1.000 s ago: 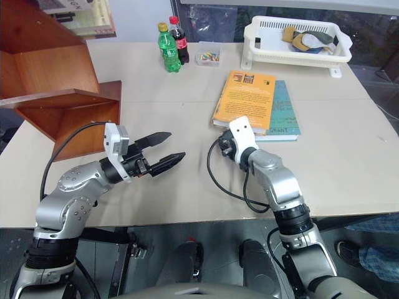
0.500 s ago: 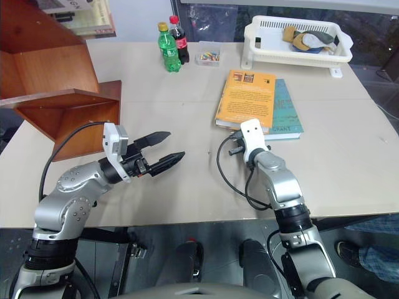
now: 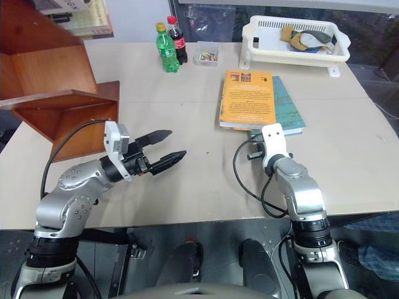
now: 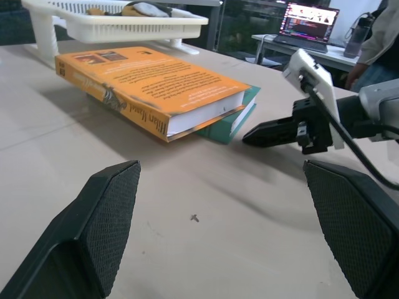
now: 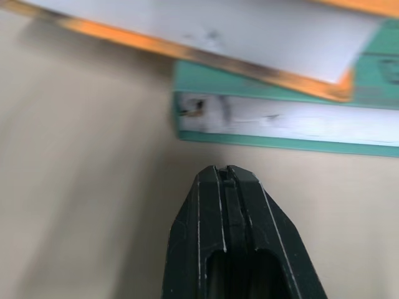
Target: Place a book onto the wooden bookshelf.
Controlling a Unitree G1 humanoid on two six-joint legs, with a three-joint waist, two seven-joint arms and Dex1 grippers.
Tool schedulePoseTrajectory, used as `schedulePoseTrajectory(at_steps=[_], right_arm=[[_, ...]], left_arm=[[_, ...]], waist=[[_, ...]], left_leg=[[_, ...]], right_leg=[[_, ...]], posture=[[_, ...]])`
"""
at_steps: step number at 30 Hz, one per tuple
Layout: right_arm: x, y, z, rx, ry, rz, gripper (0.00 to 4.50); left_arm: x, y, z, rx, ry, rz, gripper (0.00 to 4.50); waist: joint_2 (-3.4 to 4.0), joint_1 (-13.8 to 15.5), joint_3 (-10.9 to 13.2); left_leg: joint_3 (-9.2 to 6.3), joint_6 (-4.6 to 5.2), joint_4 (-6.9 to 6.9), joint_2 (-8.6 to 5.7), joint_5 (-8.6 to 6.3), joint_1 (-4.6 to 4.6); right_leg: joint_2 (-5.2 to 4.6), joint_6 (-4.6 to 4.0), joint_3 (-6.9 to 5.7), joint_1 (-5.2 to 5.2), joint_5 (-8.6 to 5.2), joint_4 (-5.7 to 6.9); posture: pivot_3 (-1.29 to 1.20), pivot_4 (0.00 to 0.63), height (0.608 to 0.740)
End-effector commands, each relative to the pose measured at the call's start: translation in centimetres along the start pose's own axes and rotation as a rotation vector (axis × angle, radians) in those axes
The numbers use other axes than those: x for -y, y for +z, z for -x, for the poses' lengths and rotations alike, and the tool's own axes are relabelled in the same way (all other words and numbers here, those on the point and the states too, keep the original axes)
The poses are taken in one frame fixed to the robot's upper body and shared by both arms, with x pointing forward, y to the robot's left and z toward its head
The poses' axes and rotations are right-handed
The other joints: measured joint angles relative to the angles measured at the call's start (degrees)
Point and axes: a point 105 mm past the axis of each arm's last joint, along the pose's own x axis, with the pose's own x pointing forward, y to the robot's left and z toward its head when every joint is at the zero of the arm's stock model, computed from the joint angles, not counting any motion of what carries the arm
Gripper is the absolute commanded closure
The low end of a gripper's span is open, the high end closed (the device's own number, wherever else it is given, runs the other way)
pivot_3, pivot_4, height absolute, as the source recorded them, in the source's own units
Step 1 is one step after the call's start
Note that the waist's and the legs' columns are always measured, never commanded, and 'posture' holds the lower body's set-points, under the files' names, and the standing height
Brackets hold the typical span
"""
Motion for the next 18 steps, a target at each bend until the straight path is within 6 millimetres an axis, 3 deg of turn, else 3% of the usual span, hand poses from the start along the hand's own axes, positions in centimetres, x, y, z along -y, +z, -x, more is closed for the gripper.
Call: schedulePoseTrajectory(at_steps=[1,4,7,10,15,18], right_arm=[[-3.3,2.1,1.0,0.079,0.166,-0.022,4.47],[-3.5,2.5,0.0,0.089,0.151,-0.034,4.47],[-2.5,2.9,-1.4,0.109,0.078,-0.033,4.47],[-2.5,2.9,-1.6,0.116,0.078,-0.013,4.47],[-4.0,2.8,1.3,0.165,0.228,0.075,4.47],[-3.7,2.8,3.5,0.198,0.248,0.105,3.74]], left_arm=[[-0.1,0.9,0.1,0.027,-0.005,-0.030,0.00],[-0.1,0.9,0.0,0.026,-0.007,-0.030,0.00],[-0.1,0.9,-0.1,0.024,-0.005,-0.029,0.00],[-0.2,0.9,-0.2,0.022,0.016,-0.019,0.00],[-1.2,0.2,-1.7,-0.047,0.098,-0.022,0.00],[-2.1,-0.3,-2.9,-0.101,0.138,0.110,0.00]], waist=[[0.00,0.0,0.0],[0.00,0.0,0.0],[0.00,0.1,0.0],[0.00,0.1,0.0],[-0.01,0.4,0.0],[-0.01,0.7,0.0]], left_leg=[[0.00,0.00,0.00,0.00,0.00,0.00],[-0.01,0.00,0.00,0.00,0.00,0.01],[0.01,0.00,0.02,-0.01,0.00,0.00],[-0.01,0.00,0.02,-0.01,0.00,0.00],[-0.04,0.00,-0.03,-0.03,0.00,-0.06],[-0.06,0.00,-0.03,-0.05,0.00,-0.07]], right_leg=[[0.00,0.00,0.00,0.00,0.00,0.00],[0.00,0.00,-0.01,0.01,0.00,0.00],[-0.01,0.01,-0.01,0.01,0.00,-0.01],[-0.01,0.00,-0.02,0.00,0.00,0.00],[-0.03,0.00,-0.04,-0.01,0.00,-0.06],[-0.05,0.02,-0.06,0.01,0.00,-0.09]], posture=[[0.00,0.150,0.740],[0.00,0.150,0.740],[0.00,0.150,0.740],[0.00,0.150,0.740],[0.00,0.150,0.740],[0.00,0.150,0.740]])
